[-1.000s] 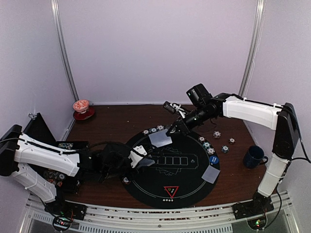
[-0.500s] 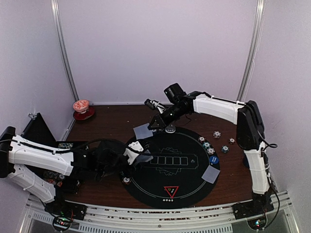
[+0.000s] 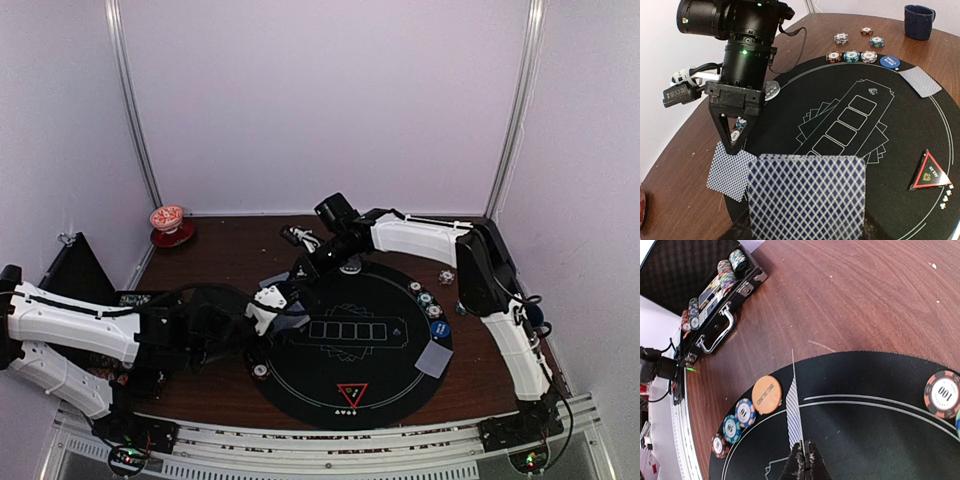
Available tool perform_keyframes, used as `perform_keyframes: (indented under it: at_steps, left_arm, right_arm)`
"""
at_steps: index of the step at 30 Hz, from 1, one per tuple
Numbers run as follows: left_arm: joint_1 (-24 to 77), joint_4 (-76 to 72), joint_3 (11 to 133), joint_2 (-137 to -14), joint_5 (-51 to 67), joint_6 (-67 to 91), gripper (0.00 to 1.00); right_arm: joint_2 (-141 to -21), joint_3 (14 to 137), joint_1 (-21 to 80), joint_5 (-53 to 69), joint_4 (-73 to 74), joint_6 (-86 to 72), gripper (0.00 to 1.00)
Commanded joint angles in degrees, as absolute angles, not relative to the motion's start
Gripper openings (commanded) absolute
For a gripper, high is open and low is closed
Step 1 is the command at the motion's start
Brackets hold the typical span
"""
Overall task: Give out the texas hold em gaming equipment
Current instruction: Distribute the poker card in the big blind area.
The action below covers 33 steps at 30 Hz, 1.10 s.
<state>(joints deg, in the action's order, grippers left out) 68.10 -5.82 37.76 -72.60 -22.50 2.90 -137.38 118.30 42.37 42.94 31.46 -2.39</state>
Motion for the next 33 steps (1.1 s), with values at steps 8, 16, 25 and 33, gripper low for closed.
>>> perform_keyframes:
  at_steps: [8,16,25,33]
  left_arm:
    - [68.38,-7.91,38.06,-73.49,-22.98,2.96,0.52]
    - [68.38,-8.11,38.06,-73.65,-22.95,2.83,0.52]
    - [68.38,-8.17,38.06,-73.73,-22.85,2.97,0.52]
    - [68.38,-8.18,38.06,-73.73,-22.76,2.97,0.52]
  right_arm:
    - [-143.41,119.84,43.06,43.27,26.22,-8.3,0.0]
    - [-144.05,118.78,43.77,40.85,25.5,-9.51,0.0]
    - [-143.76,116.84,44.68,36.46,23.15,-11.39,0.0]
    - [-144.12,116.81,45.57,33.16,22.79,-11.87,0.08]
